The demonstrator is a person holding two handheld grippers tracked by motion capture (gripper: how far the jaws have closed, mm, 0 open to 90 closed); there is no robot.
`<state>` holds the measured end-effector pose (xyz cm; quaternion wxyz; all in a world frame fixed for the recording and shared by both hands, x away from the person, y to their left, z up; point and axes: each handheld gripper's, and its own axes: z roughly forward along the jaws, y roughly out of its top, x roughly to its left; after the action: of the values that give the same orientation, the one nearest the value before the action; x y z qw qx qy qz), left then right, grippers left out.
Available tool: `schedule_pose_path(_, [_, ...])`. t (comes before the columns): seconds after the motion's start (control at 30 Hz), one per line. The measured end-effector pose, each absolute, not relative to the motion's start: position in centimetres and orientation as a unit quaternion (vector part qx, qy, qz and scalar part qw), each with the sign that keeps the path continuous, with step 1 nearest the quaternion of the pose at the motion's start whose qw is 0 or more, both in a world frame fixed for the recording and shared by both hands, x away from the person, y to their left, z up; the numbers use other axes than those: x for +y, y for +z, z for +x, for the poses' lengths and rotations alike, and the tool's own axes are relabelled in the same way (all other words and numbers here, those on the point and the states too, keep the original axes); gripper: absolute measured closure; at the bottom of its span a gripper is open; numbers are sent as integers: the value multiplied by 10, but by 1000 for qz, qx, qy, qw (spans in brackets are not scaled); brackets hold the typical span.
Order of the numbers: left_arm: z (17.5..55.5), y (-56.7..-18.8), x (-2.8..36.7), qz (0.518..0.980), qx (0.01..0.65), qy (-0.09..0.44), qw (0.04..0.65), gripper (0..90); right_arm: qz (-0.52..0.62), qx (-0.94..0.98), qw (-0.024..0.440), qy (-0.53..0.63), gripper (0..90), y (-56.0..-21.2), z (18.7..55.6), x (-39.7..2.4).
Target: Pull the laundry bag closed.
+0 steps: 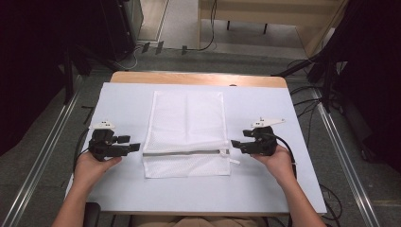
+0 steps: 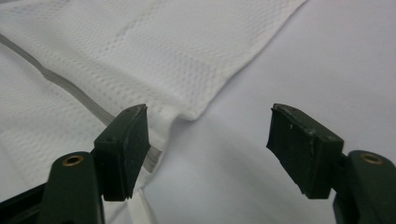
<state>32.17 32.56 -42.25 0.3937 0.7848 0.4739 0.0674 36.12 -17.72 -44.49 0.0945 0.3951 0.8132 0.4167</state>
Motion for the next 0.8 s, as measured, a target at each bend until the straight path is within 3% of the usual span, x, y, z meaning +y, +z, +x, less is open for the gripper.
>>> schedule_pose_path(0.3, [323, -423, 338, 767, 505, 85, 387, 331, 389, 819, 151, 394, 225, -453, 360, -200])
schedule_pose_path(0.8, [327, -431, 344, 754, 532, 105, 370, 280, 427, 803, 143, 390, 216, -460, 368, -219])
